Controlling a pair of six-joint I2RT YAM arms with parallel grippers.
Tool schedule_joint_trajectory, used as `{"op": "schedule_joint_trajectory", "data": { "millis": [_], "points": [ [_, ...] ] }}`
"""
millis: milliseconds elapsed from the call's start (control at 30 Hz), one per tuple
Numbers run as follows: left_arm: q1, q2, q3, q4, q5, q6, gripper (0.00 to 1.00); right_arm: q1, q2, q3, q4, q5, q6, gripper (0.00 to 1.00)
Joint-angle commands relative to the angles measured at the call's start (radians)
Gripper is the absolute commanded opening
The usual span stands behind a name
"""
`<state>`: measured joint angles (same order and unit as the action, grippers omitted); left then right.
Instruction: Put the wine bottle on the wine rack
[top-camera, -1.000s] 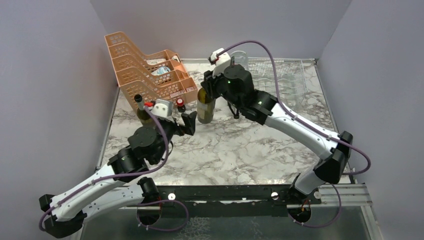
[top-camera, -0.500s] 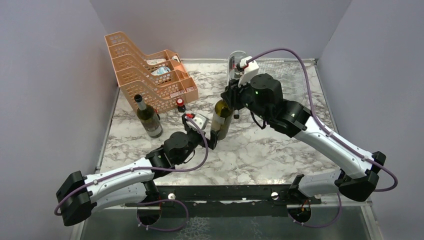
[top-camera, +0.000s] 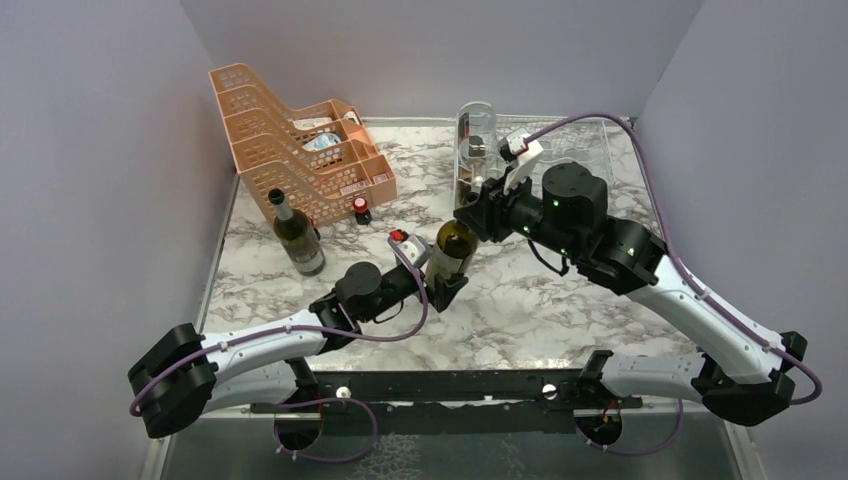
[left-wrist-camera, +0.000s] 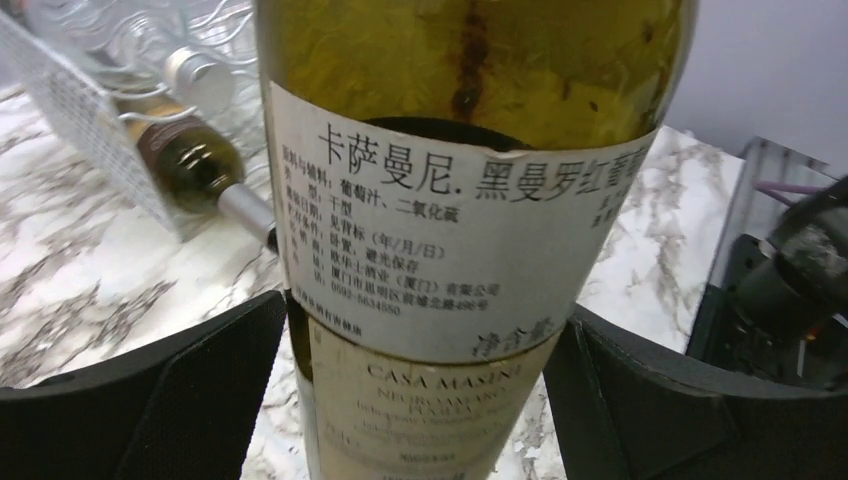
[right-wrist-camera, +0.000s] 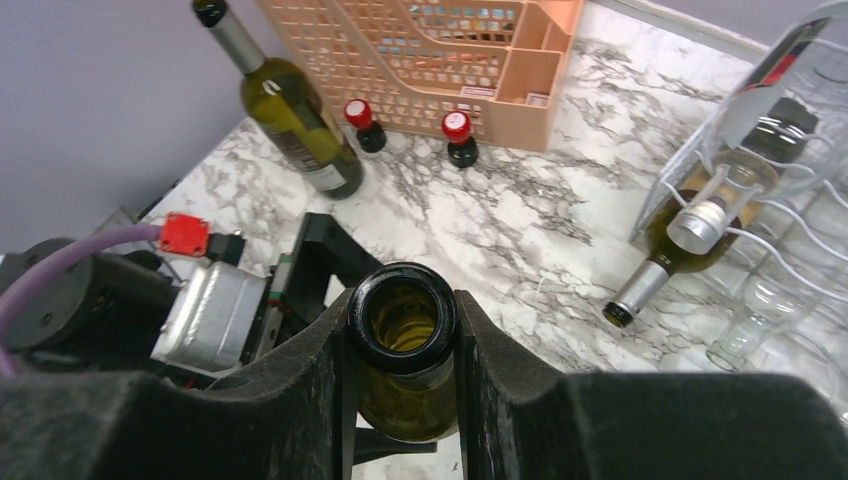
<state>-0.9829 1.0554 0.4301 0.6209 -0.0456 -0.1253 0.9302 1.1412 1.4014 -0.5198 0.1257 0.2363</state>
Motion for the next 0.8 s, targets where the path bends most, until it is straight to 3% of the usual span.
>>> {"op": "schedule_joint_trajectory", "data": {
  "millis": [0, 100, 367, 500, 533, 600, 633, 767],
  "points": [
    [0.007, 0.008, -0.017, 0.103, 0.200, 0.035, 0.99, 0.007, -0.083, 0.008, 0.079, -0.141, 0.007, 0.01],
    [0.007, -0.001, -0.025, 0.133, 0.266, 0.056, 0.97, 0.008, -0.109, -0.005, 0.071, -0.177, -0.002, 0.01],
    [0.007, -0.018, -0.025, 0.158, 0.425, 0.092, 0.79, 0.008, -0.138, -0.020, 0.034, -0.234, -0.013, 0.01],
    [0.007, -0.023, -0.024, 0.157, 0.448, 0.104, 0.47, 0.008, -0.134, -0.018, 0.029, -0.274, -0.021, 0.01],
    [0.007, -0.024, -0.022, 0.158, 0.452, 0.107, 0.35, 0.008, -0.131, -0.015, 0.022, -0.282, -0.022, 0.01],
    [0.007, -0.027, -0.018, 0.158, 0.452, 0.123, 0.00, 0.008, -0.125, -0.008, 0.001, -0.284, -0.019, 0.01],
    [0.006, -0.029, -0.019, 0.157, 0.429, 0.125, 0.00, 0.008, -0.123, -0.004, -0.012, -0.281, -0.018, 0.07],
    [0.006, -0.045, -0.010, 0.139, 0.395, 0.256, 0.00, 0.008, -0.129, -0.002, -0.055, -0.246, -0.010, 0.48]
  ]
}}
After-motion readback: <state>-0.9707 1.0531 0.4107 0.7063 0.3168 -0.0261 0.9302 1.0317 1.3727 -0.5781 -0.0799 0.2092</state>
